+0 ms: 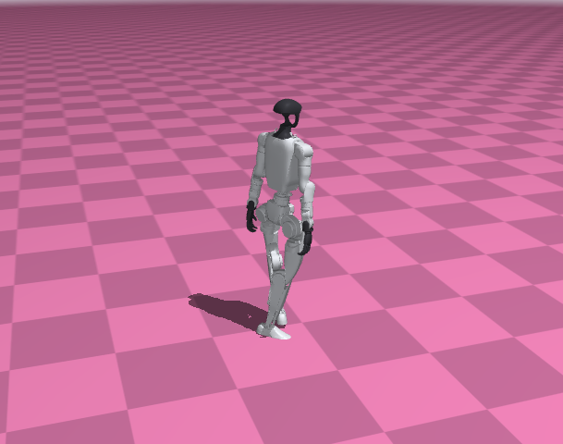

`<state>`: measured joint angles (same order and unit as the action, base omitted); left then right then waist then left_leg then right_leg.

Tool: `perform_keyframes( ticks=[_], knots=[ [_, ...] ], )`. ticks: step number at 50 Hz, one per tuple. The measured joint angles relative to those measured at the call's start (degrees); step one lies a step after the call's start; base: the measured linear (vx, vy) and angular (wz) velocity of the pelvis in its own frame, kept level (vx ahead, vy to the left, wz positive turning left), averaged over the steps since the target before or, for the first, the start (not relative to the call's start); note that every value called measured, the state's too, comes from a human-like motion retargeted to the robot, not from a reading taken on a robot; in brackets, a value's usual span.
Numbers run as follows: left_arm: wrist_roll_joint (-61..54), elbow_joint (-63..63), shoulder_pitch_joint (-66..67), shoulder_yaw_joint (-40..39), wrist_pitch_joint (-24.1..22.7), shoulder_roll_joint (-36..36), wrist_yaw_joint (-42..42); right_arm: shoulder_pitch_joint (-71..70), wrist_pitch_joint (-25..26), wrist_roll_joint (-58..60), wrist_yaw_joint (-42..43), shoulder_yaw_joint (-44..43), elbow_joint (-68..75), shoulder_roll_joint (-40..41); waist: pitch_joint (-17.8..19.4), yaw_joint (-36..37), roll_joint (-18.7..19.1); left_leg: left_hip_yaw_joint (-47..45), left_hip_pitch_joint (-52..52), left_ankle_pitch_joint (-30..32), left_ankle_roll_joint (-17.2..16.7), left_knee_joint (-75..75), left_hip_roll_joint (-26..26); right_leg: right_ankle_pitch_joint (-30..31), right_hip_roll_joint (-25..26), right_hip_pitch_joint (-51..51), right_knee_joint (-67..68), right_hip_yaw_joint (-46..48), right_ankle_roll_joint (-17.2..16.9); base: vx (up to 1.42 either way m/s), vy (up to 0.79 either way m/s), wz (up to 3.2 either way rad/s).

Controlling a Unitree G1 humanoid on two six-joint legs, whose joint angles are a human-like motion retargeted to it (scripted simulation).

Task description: In place motions

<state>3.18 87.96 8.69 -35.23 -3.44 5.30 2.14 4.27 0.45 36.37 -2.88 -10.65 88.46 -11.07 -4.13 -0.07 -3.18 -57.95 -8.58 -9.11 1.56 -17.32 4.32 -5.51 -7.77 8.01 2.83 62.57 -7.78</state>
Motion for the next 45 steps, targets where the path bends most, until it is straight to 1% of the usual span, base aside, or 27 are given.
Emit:
perform_keyframes(
  ticks=[1, 2, 3, 4, 7, 10, 13, 15, 17, 20, 21, 26, 29, 32, 37, 40, 43, 45],
  knots=[
    [-0.40, 0.08, 0.16, -0.27, -0.06, -0.22, -0.09, 0.33, -0.20, -0.03, -0.04, -0.09, -0.28, 0.08, 0.11, 1.26, 0.19, 1.72, 0.28, -0.95, -1.09, 2.19, -0.96, -0.11, 0.74, 0.68, 0.30, 1.18, -0.22, 0.22, 0.09, 1.49],
    [-0.83, 0.16, 0.33, -0.58, -0.11, -0.51, -0.15, 0.56, -0.40, -0.01, -0.09, -0.12, -0.50, 0.09, 0.23, 2.37, 0.32, 3.70, 0.30, -1.68, -1.44, 4.00, -2.04, -0.03, 1.36, 1.38, 0.58, 2.28, -0.42, 0.21, 0.06, 1.19],
    [-1.30, 0.25, 0.56, -0.96, -0.15, -0.95, -0.14, 0.61, -0.58, 0.11, -0.17, 0.00, -0.59, -0.05, 0.38, 3.16, 0.34, 6.20, -0.24, -1.94, -0.28, 5.08, -3.33, 0.43, 1.71, 2.12, 0.83, 3.20, -0.57, 0.25, 0.10, 1.01],
    [-1.85, 0.49, 0.70, -1.76, -0.10, -1.55, 0.07, 0.40, -0.55, 0.35, -0.18, 0.46, -0.55, -0.14, 0.51, 4.00, 0.25, 8.47, -0.73, -1.46, 0.07, 5.64, -3.58, 1.16, 1.74, 2.65, 1.21, 3.53, -0.60, 0.30, 0.16, 0.75],
    [-4.58, 1.51, 0.27, -5.02, 0.22, -3.64, 0.07, -0.56, -0.33, 0.73, 0.05, 1.73, -0.65, 0.00, 1.56, 4.56, 0.59, 13.84, -0.55, -0.56, 0.61, 7.31, -4.11, 3.98, 1.76, 4.46, 2.97, 4.84, -0.35, 0.18, 0.14, 0.99],
    [-7.70, 1.42, 0.04, -8.06, -0.44, -5.58, -0.12, -1.20, -1.61, 0.27, -0.52, 2.46, -1.28, 0.14, 2.46, 5.12, 1.54, 16.39, 0.73, -0.09, 0.97, 9.71, -4.42, 6.31, 1.84, 5.67, 5.47, 3.24, 0.28, 0.18, 0.18, 0.93],
    [-9.32, 1.36, 0.21, -9.19, -0.30, -6.51, 1.45, -0.76, -2.41, 0.99, -1.42, 3.10, -2.32, 0.26, 1.63, 3.48, 3.57, 21.62, 0.19, 0.43, 1.31, 10.12, -2.98, 10.00, 1.95, 5.37, 10.43, -0.45, 2.85, 0.27, 0.06, 1.53],
    [-8.46, 1.30, 0.00, -8.11, 0.22, -5.90, 2.09, -0.31, -2.49, 0.28, -0.97, 3.48, -2.33, 0.63, 1.49, 1.14, 5.46, 25.41, -0.39, 1.00, 1.53, 9.63, -1.05, 11.78, 1.62, 3.75, 16.09, -5.42, 5.58, 0.22, 0.07, 2.27],
    [-6.67, 0.75, -0.85, -6.05, 0.75, -4.90, 2.31, -0.24, -2.51, -0.85, -1.05, 3.38, -1.81, 0.98, 2.43, -1.37, 6.21, 29.00, -0.56, 1.78, 1.86, 9.31, -0.68, 11.44, 1.38, 1.29, 20.60, -11.71, 5.20, 0.07, -0.07, 2.62],
    [-3.23, -0.56, -2.75, -2.07, 1.25, -2.81, 2.58, -0.23, -2.12, -1.71, -2.07, 3.21, -0.87, 1.34, 3.95, -4.21, 5.00, 34.53, -0.64, 3.40, 2.53, 9.38, -2.71, 8.78, 3.00, -2.80, 22.48, -23.89, 0.88, 0.14, -0.01, 2.51],
    [-2.08, -1.09, -3.32, -0.57, 1.25, -2.05, 2.77, -0.16, -2.00, -1.57, -2.27, 3.25, -0.66, 1.39, 4.26, -4.58, 4.46, 36.16, -0.64, 3.87, 2.67, 9.46, -3.47, 7.87, 3.69, -3.45, 21.80, -26.15, 0.65, 0.13, -0.06, 2.19],
    [1.11, -3.10, -5.67, 5.99, 0.78, 1.18, 4.56, 0.34, -2.00, 0.75, -2.17, 3.93, -0.78, 1.45, 5.16, -2.87, 2.13, 42.56, -0.56, 5.75, 2.77, 9.98, -6.15, 4.03, 5.83, -6.85, 17.58, -37.83, 1.14, 0.12, -0.07, 1.48],
    [1.42, -3.31, -7.06, 6.92, 0.96, 2.03, 4.66, -0.14, -2.39, 1.85, -2.92, 4.26, -1.45, 1.53, 6.14, -2.22, 0.91, 46.40, -0.29, 6.81, 2.72, 10.37, -7.70, 2.55, 7.77, -9.57, 16.23, -47.36, 0.94, 0.07, -0.07, 1.22],
    [0.79, -3.12, -7.71, 6.62, 0.98, 2.00, 4.25, -0.84, -2.59, 1.83, -3.28, 4.43, -2.28, 1.71, 6.91, -1.94, 0.32, 49.81, 0.09, 7.68, 2.49, 10.75, -8.62, 1.55, 9.33, -11.70, 15.23, -54.57, 1.71, 0.08, -0.08, 1.05],
    [1.05, -2.35, -7.26, 6.27, 1.17, 1.72, 4.77, -1.72, -3.22, 0.08, -3.09, 4.28, -3.39, 2.27, 7.74, -2.44, -0.17, 55.52, 0.68, 8.81, 2.04, 11.17, -10.16, -0.04, 10.26, -13.88, 12.54, -61.32, 2.26, 0.06, -0.09, 1.02],
    [2.42, -1.90, -6.13, 6.50, 1.45, 1.49, 4.62, -1.75, -3.29, -0.63, -3.52, 4.38, -3.75, 2.50, 8.13, -1.92, -0.63, 58.10, 1.76, 9.40, 1.92, 11.92, -11.47, -0.91, 9.77, -14.09, 9.23, -63.63, 2.15, 0.08, -0.09, 0.85],
    [3.60, -1.11, -4.95, 6.14, 1.87, 1.18, 4.20, -1.75, -3.04, -0.57, -3.76, 4.63, -3.90, 2.68, 8.74, -1.00, -1.21, 60.27, 3.80, 10.04, 1.97, 13.37, -13.07, -1.17, 8.08, -13.38, 4.67, -62.63, 1.51, 0.07, -0.08, 0.72],
    [4.10, -0.57, -4.30, 5.77, 2.17, 1.07, 4.06, -1.62, -2.93, -0.39, -3.86, 4.82, -3.90, 2.80, 9.13, -0.58, -1.58, 61.55, 5.36, 10.59, 2.03, 14.57, -14.07, 2.45, 6.81, -12.31, 1.92, -60.05, 1.43, 0.06, -0.11, 0.59]
  ],
)
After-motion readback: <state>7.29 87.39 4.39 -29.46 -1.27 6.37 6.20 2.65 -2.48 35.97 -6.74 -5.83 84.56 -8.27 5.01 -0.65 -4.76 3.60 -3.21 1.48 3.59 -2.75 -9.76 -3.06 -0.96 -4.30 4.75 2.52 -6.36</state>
